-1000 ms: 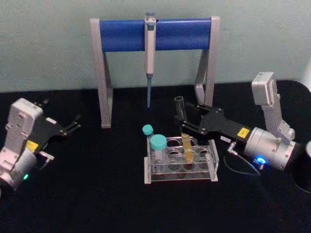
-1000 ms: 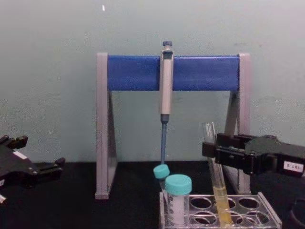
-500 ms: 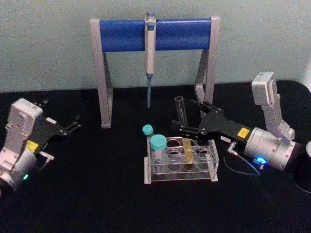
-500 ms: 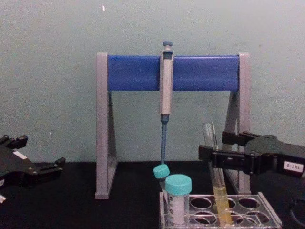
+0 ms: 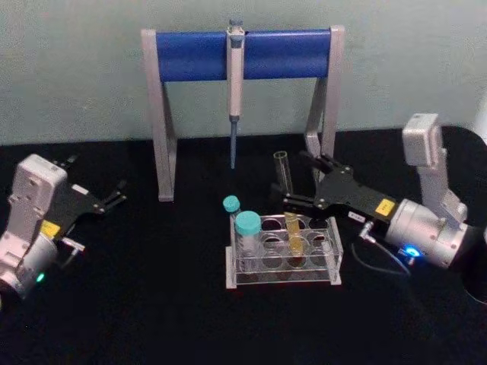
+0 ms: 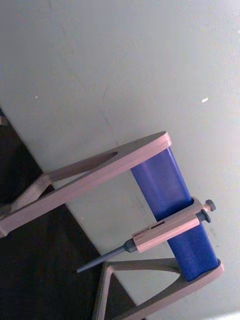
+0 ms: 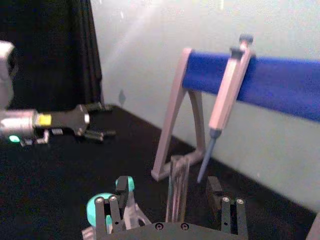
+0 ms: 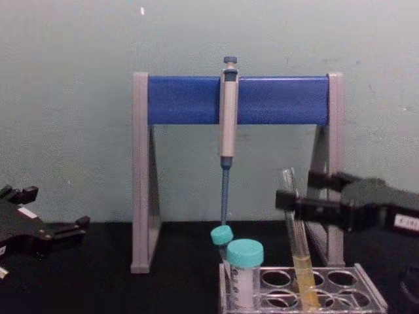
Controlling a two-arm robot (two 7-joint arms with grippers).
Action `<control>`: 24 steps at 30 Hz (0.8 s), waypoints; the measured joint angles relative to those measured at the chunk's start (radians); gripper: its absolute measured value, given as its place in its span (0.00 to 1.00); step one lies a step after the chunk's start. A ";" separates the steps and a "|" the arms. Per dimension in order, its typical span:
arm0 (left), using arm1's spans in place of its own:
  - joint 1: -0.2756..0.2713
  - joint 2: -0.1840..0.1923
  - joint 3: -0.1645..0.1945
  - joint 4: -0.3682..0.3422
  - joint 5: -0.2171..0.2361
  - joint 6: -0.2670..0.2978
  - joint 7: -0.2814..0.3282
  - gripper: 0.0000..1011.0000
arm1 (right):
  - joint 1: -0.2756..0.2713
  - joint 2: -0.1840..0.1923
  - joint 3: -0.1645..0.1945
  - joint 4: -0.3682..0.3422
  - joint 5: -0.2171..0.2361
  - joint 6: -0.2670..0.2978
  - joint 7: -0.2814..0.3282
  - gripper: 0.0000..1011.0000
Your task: Pick up the test tube from the test tube rack, shake it, then place it back into the test tube rack.
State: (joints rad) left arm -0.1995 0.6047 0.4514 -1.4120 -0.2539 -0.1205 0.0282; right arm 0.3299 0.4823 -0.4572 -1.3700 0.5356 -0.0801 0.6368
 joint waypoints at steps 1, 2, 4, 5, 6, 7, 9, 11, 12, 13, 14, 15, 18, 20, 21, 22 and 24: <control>0.000 0.000 0.000 0.000 0.000 0.000 0.000 0.99 | -0.005 0.000 0.006 -0.004 0.005 -0.012 0.004 0.99; 0.000 0.000 0.000 0.000 0.000 0.000 0.000 0.99 | -0.017 0.001 0.021 -0.016 0.020 -0.042 0.013 0.99; 0.000 0.000 0.000 0.000 0.000 0.000 0.000 0.99 | -0.036 0.001 0.045 -0.034 0.044 -0.086 0.022 0.99; 0.000 0.000 0.000 0.000 0.000 0.000 0.000 0.99 | -0.043 0.000 0.055 -0.042 0.052 -0.101 0.024 0.99; 0.000 0.000 0.000 0.000 0.000 0.000 0.000 0.99 | -0.050 -0.001 0.064 -0.049 0.060 -0.116 0.024 0.99; 0.000 0.000 0.000 0.000 0.000 0.000 0.000 0.99 | -0.057 -0.002 0.074 -0.056 0.067 -0.129 0.021 0.99; 0.000 0.000 0.000 0.000 0.000 0.000 0.000 0.99 | -0.083 -0.009 0.109 -0.083 0.077 -0.160 -0.012 0.99; 0.000 0.000 0.000 0.000 0.000 0.000 0.000 0.99 | -0.110 -0.020 0.145 -0.116 0.061 -0.179 -0.084 0.99; 0.000 0.000 0.000 0.000 0.000 0.000 0.000 0.99 | -0.118 -0.024 0.154 -0.126 0.046 -0.183 -0.118 0.99; 0.000 0.000 0.000 0.000 0.000 0.000 0.000 0.99 | -0.128 -0.028 0.163 -0.137 0.023 -0.186 -0.154 0.99; 0.000 0.000 0.000 0.000 0.000 0.000 0.000 0.99 | -0.145 -0.036 0.176 -0.156 -0.033 -0.190 -0.230 0.99; 0.000 0.000 0.000 0.000 0.000 0.000 0.000 0.99 | -0.153 -0.041 0.182 -0.163 -0.059 -0.189 -0.268 0.99; 0.000 0.000 0.000 0.000 0.000 0.000 0.000 0.99 | -0.177 -0.062 0.193 -0.177 -0.159 -0.162 -0.394 0.99; 0.000 0.000 0.000 0.000 0.000 0.000 0.000 0.99 | -0.191 -0.075 0.192 -0.178 -0.228 -0.128 -0.473 0.99; 0.000 0.000 0.000 0.000 0.000 0.000 0.000 0.99 | -0.195 -0.080 0.190 -0.177 -0.252 -0.115 -0.497 0.99; 0.000 0.000 0.000 0.000 0.000 0.000 0.000 0.99 | -0.199 -0.083 0.188 -0.176 -0.273 -0.102 -0.519 0.99; 0.000 0.000 0.000 0.000 0.000 0.000 0.000 0.99 | -0.208 -0.094 0.182 -0.168 -0.322 -0.069 -0.564 0.99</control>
State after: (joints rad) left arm -0.1995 0.6047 0.4514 -1.4120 -0.2539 -0.1205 0.0283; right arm 0.1221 0.3884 -0.2750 -1.5383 0.2133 -0.1487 0.0727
